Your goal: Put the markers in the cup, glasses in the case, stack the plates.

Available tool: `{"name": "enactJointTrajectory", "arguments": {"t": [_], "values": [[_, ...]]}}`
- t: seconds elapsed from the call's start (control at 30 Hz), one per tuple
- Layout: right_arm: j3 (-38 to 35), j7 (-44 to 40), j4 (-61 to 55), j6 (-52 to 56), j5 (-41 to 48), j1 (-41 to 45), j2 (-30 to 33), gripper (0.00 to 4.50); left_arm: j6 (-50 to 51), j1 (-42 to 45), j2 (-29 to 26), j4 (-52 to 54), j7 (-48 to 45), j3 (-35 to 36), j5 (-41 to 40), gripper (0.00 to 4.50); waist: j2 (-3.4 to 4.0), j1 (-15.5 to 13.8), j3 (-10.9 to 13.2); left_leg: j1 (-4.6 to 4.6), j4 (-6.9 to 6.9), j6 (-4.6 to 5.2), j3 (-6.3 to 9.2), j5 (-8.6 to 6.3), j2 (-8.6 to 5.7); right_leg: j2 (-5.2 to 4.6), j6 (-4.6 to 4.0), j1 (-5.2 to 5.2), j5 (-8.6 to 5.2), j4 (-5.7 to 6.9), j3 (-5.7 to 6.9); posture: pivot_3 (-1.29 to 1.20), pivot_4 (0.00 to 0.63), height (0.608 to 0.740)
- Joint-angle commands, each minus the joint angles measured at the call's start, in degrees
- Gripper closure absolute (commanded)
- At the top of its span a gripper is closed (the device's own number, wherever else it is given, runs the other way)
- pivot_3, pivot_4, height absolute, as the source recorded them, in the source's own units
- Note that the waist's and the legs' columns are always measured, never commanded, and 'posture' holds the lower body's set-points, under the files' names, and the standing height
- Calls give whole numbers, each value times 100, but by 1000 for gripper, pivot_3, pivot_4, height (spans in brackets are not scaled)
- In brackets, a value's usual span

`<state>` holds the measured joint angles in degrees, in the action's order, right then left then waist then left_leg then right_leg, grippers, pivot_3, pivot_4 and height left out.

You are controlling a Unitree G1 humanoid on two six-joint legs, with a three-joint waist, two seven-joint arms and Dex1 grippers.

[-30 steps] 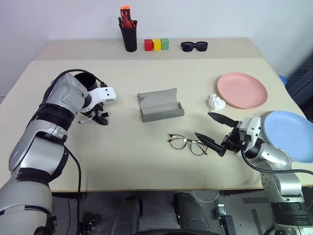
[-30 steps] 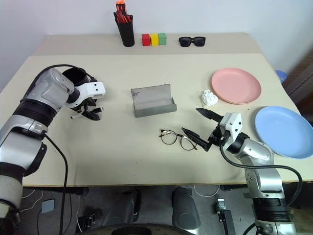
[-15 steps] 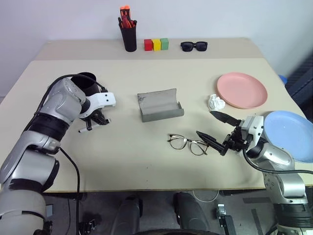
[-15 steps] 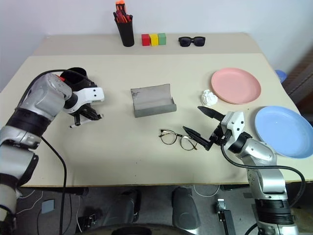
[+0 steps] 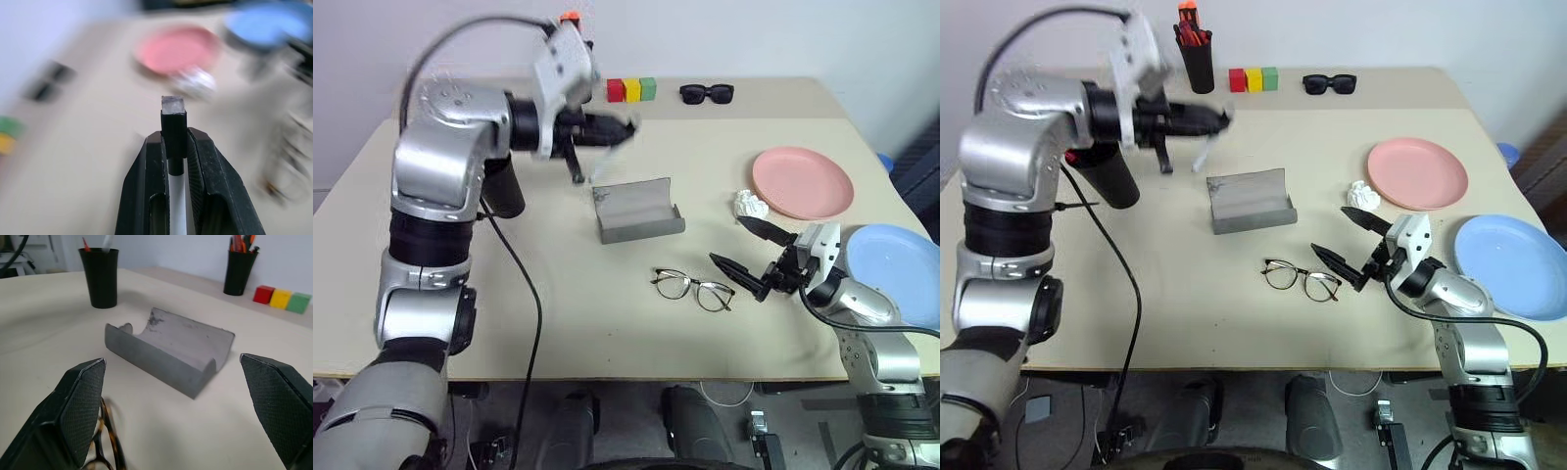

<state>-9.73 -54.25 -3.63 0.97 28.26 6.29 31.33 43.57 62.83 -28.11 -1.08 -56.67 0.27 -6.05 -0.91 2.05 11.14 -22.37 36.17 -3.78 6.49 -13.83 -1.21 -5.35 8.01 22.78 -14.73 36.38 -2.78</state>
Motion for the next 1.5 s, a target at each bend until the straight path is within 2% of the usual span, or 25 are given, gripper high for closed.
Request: {"name": "enactJointTrajectory", "arguments": {"t": [0.03, 0.17, 0.4, 0.67, 1.1, 1.13, 1.3, 1.47, 1.5], "values": [[-91, -163, 160, -343, 38, 169, -81, 0, -583, 46, 279, 16, 1951, 753, 427, 4483, -1, 39, 1, 0, 1, 0, 0, 0, 0, 0, 0, 0, 0, 1, 0, 0, 150, 740], [-64, -289, 404, -532, 7, 262, -126, 0, -807, -378, 380, 341, 3492, 957, 1018, 4483, 1, 48, -1, 1, -1, -1, -1, 0, 0, -1, 1, 1, 1, -1, -1, 0, 150, 740], [53, -442, 615, -653, -17, 450, -171, 0, -896, -1349, 307, 438, 5063, 929, 1836, 4483, -3, 9, 0, 0, 5, -4, -1, 2, -2, 0, 0, 0, 3, 2, -2, 0, 150, 740], [137, -405, 593, -530, -42, 690, -173, 0, -857, -1517, 597, 330, 5561, 971, 1663, 4483, -3, -102, 0, -2, 5, -5, 0, 2, -4, -1, 1, 0, 4, 0, -1, 0, 150, 740], [141, -133, 195, -278, -73, 626, -149, 0, -880, -1937, 1091, 135, 5501, 935, 1150, 4483, -3, -105, 0, -2, 4, -7, 0, 3, -4, -1, 0, 0, 4, -1, -1, 0, 150, 740], [136, -122, 162, -268, -73, 597, -147, 0, -830, -2006, 1096, 175, 5442, 889, 1127, 3544, -3, -103, -1, -2, 4, -7, 0, 3, -4, -1, 0, 0, 4, -1, -1, 0, 150, 740], [62, -89, 38, -269, -43, 397, -116, 0, -939, -2254, 1232, 600, 5347, 938, 876, 1052, -3, -113, 0, -3, 4, -7, 0, 3, -4, -1, 0, 0, 4, -2, -1, 0, 150, 740], [2, -20, 11, -326, -66, 259, -113, 0, -1284, -2164, 1178, 1114, 5033, 1139, 379, 1052, -4, -119, -1, -3, 5, -7, 0, 3, -4, -2, 0, -1, 4, -2, -1, 0, 150, 740], [-3, 20, -2, -321, -74, 245, -117, 0, -1103, -2078, 1135, 1272, 4749, 1128, 96, 1052, -4, -119, -1, -2, 5, -7, 0, 3, -4, -1, 0, -1, 5, -2, -1, 0, 150, 740]]}}
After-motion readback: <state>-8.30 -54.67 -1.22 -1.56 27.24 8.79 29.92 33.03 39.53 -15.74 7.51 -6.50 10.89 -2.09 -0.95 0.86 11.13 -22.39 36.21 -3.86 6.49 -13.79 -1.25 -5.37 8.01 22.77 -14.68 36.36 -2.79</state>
